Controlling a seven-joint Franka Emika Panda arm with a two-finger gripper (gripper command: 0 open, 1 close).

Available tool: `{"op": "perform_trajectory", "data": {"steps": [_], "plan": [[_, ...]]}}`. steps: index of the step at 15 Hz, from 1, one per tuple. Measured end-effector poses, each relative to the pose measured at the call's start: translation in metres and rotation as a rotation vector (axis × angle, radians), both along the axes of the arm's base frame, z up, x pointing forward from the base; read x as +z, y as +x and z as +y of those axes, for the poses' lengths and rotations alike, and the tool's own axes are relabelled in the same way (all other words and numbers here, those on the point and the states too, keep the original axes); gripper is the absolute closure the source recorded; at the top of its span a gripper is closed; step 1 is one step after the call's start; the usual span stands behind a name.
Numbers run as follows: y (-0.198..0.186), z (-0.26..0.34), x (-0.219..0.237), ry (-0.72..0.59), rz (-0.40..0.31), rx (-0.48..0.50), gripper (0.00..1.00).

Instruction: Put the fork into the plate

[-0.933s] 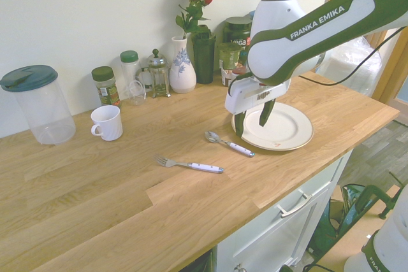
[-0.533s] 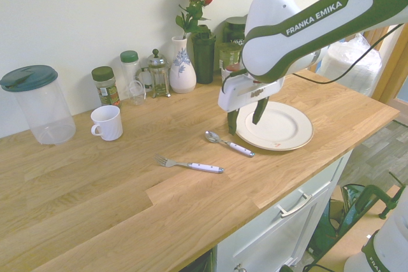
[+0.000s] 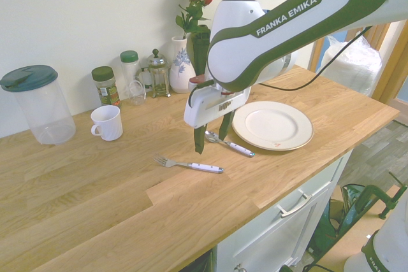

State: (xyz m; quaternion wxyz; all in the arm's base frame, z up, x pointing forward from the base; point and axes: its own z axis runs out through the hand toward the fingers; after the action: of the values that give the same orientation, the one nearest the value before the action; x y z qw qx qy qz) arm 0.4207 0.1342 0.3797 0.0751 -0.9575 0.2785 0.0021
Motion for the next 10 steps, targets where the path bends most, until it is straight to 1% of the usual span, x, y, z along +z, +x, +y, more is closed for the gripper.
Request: {"op": "perform_trajectory", "data": {"steps": [3,5,7,8,10], "plan": [[-0.002,0.003,-0.022,-0.010,0.064,0.070,0.00],[-0.004,0.009,-0.033,-0.002,0.081,0.129,0.00],[-0.008,0.022,-0.036,0.002,0.079,0.185,0.00],[-0.010,0.028,-0.037,0.000,0.071,0.211,1.00],[-0.012,0.035,-0.038,-0.006,0.043,0.259,1.00]]}}
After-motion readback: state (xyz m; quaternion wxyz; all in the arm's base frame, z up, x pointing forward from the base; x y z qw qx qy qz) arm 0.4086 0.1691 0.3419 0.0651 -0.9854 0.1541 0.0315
